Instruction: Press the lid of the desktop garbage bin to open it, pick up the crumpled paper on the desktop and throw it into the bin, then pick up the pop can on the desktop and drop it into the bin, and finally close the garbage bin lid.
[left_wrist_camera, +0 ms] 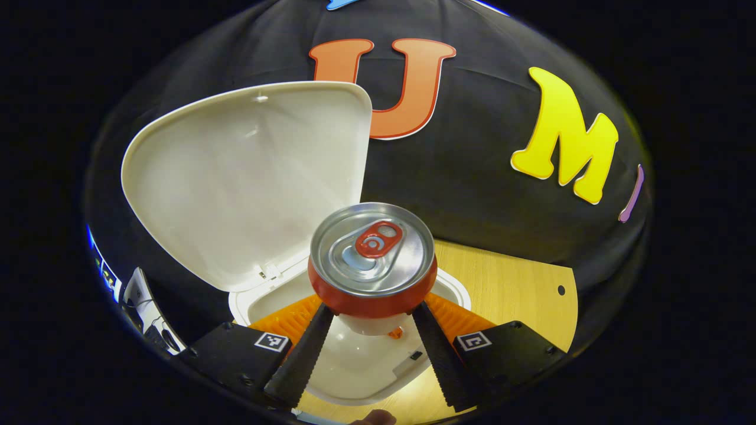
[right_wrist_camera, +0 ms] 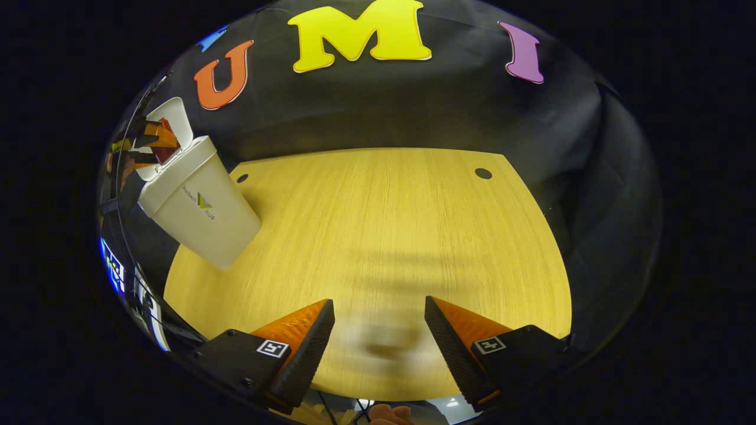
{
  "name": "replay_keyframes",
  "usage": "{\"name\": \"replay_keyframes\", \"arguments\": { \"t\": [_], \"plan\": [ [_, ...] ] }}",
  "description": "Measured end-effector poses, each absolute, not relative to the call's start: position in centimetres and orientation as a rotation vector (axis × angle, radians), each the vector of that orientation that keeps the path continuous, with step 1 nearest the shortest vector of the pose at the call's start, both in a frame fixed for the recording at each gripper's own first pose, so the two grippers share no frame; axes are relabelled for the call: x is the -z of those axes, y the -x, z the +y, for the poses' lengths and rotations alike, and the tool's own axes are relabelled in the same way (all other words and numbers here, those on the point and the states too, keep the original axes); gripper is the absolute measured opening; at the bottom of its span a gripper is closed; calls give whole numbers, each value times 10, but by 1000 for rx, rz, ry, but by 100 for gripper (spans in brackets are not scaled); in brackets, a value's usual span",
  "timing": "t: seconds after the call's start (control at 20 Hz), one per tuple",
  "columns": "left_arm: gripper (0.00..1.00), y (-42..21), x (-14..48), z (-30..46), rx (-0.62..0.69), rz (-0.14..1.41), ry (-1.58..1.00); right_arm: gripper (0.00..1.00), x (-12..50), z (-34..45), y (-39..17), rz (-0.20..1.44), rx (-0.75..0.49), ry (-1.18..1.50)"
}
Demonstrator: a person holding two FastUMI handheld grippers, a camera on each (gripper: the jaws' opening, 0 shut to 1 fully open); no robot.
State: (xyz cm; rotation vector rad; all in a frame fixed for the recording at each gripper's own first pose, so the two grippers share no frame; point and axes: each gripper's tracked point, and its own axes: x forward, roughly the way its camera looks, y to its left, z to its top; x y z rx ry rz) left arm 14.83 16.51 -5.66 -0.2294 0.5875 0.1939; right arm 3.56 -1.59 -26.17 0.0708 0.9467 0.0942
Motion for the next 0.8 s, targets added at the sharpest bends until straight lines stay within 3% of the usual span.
{"name": "replay_keyframes", "arguments": {
  "t": [0.15,0.4,0.65,0.8],
  "plan": [
    [88,-148,54,162,-187,580,212,94,261,-17,-36,944,-91,-79],
    [88,-139,30,161,-195,517,133,97,260,-11,-39,935,-112,-75],
    [88,-136,-40,166,-261,370,-48,94,258,1,-39,940,-161,-85],
    [92,-136,-86,173,-311,280,-43,97,251,5,-41,934,-177,-90]
  ]
}}
